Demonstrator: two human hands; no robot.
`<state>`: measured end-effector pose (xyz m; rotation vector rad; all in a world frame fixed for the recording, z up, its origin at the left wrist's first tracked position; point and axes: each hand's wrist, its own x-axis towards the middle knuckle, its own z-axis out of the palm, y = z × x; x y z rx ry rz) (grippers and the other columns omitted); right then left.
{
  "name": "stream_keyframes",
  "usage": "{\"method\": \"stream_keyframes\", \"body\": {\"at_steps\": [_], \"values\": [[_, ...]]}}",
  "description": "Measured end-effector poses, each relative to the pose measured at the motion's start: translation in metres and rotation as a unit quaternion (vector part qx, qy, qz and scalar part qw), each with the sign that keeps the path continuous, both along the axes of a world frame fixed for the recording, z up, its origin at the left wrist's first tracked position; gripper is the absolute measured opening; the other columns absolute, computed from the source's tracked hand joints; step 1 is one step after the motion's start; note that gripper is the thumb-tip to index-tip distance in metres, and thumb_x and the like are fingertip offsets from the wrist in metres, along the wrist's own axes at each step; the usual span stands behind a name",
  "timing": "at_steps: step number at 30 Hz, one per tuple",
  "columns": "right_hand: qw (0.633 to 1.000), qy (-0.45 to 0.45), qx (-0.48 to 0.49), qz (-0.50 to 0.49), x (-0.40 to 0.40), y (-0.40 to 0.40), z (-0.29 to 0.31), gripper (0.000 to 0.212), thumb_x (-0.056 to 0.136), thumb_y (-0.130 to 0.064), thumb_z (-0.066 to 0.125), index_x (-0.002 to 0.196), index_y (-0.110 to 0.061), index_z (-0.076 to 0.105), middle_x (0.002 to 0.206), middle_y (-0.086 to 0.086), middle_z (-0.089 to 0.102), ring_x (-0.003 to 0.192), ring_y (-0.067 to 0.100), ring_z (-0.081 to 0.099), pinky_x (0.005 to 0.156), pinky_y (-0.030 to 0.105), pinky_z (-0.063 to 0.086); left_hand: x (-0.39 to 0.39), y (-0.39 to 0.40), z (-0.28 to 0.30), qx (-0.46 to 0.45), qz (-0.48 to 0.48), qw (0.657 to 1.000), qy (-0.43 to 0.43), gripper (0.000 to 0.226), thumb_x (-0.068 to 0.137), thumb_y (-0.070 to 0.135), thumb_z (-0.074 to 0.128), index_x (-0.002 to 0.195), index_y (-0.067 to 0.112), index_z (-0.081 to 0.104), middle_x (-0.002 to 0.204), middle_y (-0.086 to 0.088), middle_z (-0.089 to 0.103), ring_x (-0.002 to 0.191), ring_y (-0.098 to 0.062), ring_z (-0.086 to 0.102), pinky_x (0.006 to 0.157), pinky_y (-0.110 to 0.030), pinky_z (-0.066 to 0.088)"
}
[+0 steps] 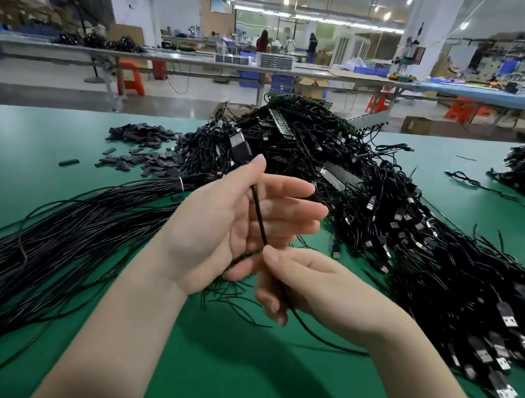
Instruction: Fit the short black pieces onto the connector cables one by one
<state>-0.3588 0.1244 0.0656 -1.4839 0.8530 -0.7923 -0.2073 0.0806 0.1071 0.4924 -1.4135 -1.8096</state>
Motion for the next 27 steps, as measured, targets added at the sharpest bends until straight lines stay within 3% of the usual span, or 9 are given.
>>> {"method": "stream_keyframes", "body": {"at_steps": [3, 7, 10, 13, 15, 18, 21, 23, 27], "values": [[0.993, 0.1, 0.043, 0.032, -0.011, -0.004, -0.008, 0.04, 0.094, -0.051, 0.045, 0.089, -0.025, 0.074, 0.059, -0.005, 0.046, 0.055, 0.011, 0.042, 0.054, 0.02, 0.04, 0.005, 0.004, 0.007, 0.035, -0.041, 0.998, 0.028, 0.052, 0.088, 0.048, 0.038, 0.065, 0.022, 0.076, 0.067, 0.0, 0.073, 0.063, -0.015, 0.071, 0.062, -0.026, 0.059], [0.978, 0.177, -0.001, -0.109, -0.033, -0.007, -0.005, 0.042, 0.073, -0.059, 0.074, 0.063, -0.022, 0.057, 0.051, -0.009, 0.038, 0.046, 0.009, 0.03, 0.043, 0.021, 0.025, 0.01, 0.006, 0.006, 0.027, -0.232, 0.972, -0.008, 0.051, 0.097, 0.042, 0.037, 0.061, 0.021, 0.065, 0.048, 0.004, 0.06, 0.04, -0.009, 0.057, 0.048, -0.021, 0.047], [0.969, 0.146, -0.035, -0.194, -0.044, -0.002, 0.01, 0.045, 0.069, -0.061, 0.073, 0.062, -0.02, 0.057, 0.049, -0.01, 0.036, 0.045, 0.008, 0.026, 0.041, 0.018, 0.021, 0.005, 0.004, -0.005, -0.021, -0.281, 0.938, -0.203, 0.054, 0.097, 0.049, 0.034, 0.077, 0.018, 0.073, 0.065, -0.005, 0.072, 0.054, -0.015, 0.068, 0.054, -0.02, 0.052], [0.968, 0.101, -0.062, -0.222, -0.042, 0.01, 0.029, 0.038, 0.084, -0.052, 0.057, 0.068, -0.018, 0.067, 0.05, -0.011, 0.036, 0.044, 0.007, 0.025, 0.041, 0.017, 0.022, -0.007, 0.001, -0.017, -0.063, -0.187, 0.915, -0.353, 0.058, 0.088, 0.071, 0.035, 0.098, 0.028, 0.072, 0.095, 0.001, 0.077, 0.087, -0.012, 0.073, 0.083, -0.024, 0.052], [0.967, 0.073, -0.093, -0.228, -0.036, 0.017, 0.036, 0.034, 0.097, -0.041, 0.052, 0.078, -0.018, 0.07, 0.054, -0.009, 0.035, 0.047, 0.009, 0.024, 0.043, 0.02, 0.02, -0.012, 0.0, -0.021, -0.04, -0.083, 0.953, -0.288, 0.051, 0.082, 0.066, 0.04, 0.105, 0.032, 0.069, 0.104, 0.008, 0.075, 0.1, -0.008, 0.07, 0.091, -0.028, 0.052], [0.975, 0.026, -0.115, -0.187, -0.023, 0.022, 0.036, 0.031, 0.093, -0.036, 0.047, 0.091, -0.015, 0.069, 0.054, -0.011, 0.038, 0.047, 0.008, 0.028, 0.044, 0.021, 0.022, -0.008, -0.004, -0.015, 0.017, -0.003, 0.992, -0.125, 0.047, 0.083, 0.053, 0.042, 0.11, 0.027, 0.07, 0.112, 0.006, 0.073, 0.105, -0.008, 0.068, 0.095, -0.029, 0.051], [0.995, -0.002, -0.058, -0.086, -0.011, 0.015, 0.021, 0.032, 0.096, -0.034, 0.048, 0.083, -0.007, 0.059, 0.055, -0.01, 0.041, 0.045, 0.008, 0.03, 0.044, 0.018, 0.028, -0.002, -0.004, -0.005, 0.055, -0.025, 0.998, -0.018, 0.054, 0.087, 0.048, 0.038, 0.124, 0.016, 0.062, 0.12, -0.003, 0.07, 0.114, -0.015, 0.065, 0.101, -0.034, 0.046], [1.0, -0.013, 0.012, -0.018, -0.008, 0.007, 0.006, 0.031, 0.097, -0.039, 0.048, 0.086, -0.016, 0.066, 0.057, -0.007, 0.037, 0.046, 0.009, 0.027, 0.046, 0.018, 0.029, 0.003, -0.002, 0.001, 0.064, -0.044, 0.997, 0.023, 0.055, 0.089, 0.045, 0.036, 0.118, 0.01, 0.067, 0.118, -0.009, 0.07, 0.112, -0.019, 0.066, 0.094, -0.031, 0.054], [0.996, 0.041, 0.082, -0.003, -0.01, -0.006, -0.013, 0.038, 0.089, -0.053, 0.047, 0.071, -0.024, 0.065, 0.054, -0.008, 0.027, 0.047, 0.01, 0.018, 0.046, 0.021, 0.018, 0.006, 0.001, 0.004, 0.019, -0.037, 0.999, 0.035, 0.054, 0.09, 0.045, 0.035, 0.103, 0.013, 0.077, 0.108, -0.007, 0.074, 0.103, -0.018, 0.07, 0.086, -0.027, 0.056]]}}
